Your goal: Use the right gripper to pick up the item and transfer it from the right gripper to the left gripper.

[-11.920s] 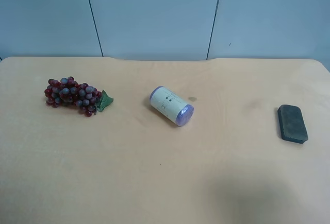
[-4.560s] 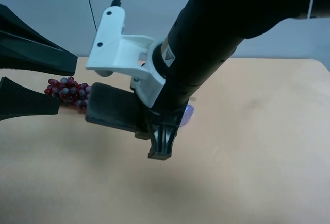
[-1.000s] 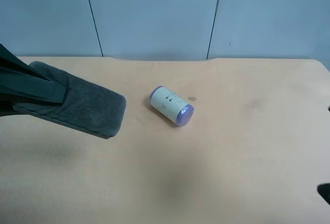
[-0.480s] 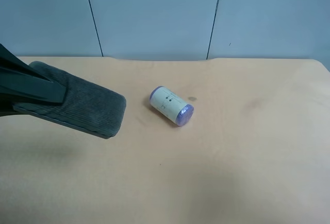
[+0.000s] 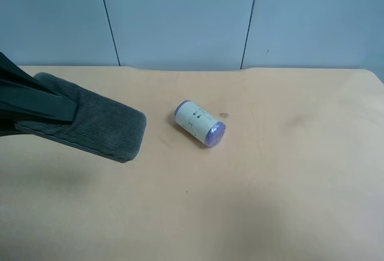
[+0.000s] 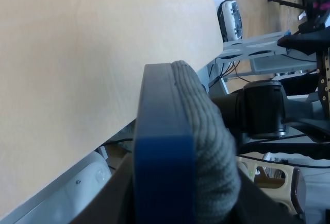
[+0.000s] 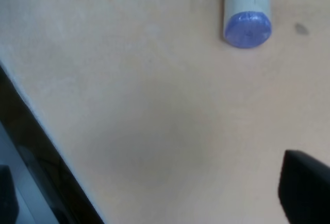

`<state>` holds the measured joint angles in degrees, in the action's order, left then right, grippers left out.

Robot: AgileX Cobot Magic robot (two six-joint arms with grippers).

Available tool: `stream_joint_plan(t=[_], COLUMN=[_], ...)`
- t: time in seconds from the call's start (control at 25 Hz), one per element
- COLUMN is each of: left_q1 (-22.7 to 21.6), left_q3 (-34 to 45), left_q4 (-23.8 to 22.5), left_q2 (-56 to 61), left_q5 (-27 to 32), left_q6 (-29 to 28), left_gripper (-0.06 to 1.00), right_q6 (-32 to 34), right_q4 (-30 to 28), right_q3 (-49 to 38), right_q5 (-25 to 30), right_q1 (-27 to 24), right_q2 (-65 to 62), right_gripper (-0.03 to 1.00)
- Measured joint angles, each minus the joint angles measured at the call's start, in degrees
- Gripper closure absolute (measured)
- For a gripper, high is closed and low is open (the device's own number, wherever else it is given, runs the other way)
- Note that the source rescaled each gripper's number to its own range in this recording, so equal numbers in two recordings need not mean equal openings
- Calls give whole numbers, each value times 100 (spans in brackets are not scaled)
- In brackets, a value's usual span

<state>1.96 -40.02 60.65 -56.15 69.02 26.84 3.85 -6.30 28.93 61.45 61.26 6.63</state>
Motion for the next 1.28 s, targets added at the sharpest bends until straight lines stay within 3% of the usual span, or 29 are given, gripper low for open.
stream_joint_plan(t=[0.24,0.36,0.76,1.08,1.28], left_q1=[0,0,0,0,0], left_q3=[0,0,0,0,0], left_q4=[-6,-6,-1,-1,-1], left_q2=[0,0,0,-202,-517], left_q5=[-67,-148,-578,-628,-622], left_q6=[0,0,0,20,240], left_gripper=[94,94,94,94,94], right_q6=[18,21,25,25,25], right_q4=[0,0,0,5,7], right_q3=[0,-4,-11,-11,-11], right_q5=[0,-7,-18,-18,-18], right_q1=[-17,-317,-2617,-3599,-4526], right_q2=[5,-10,-680,-680,-680], right_gripper=[-3,-3,-3,-3,-3])
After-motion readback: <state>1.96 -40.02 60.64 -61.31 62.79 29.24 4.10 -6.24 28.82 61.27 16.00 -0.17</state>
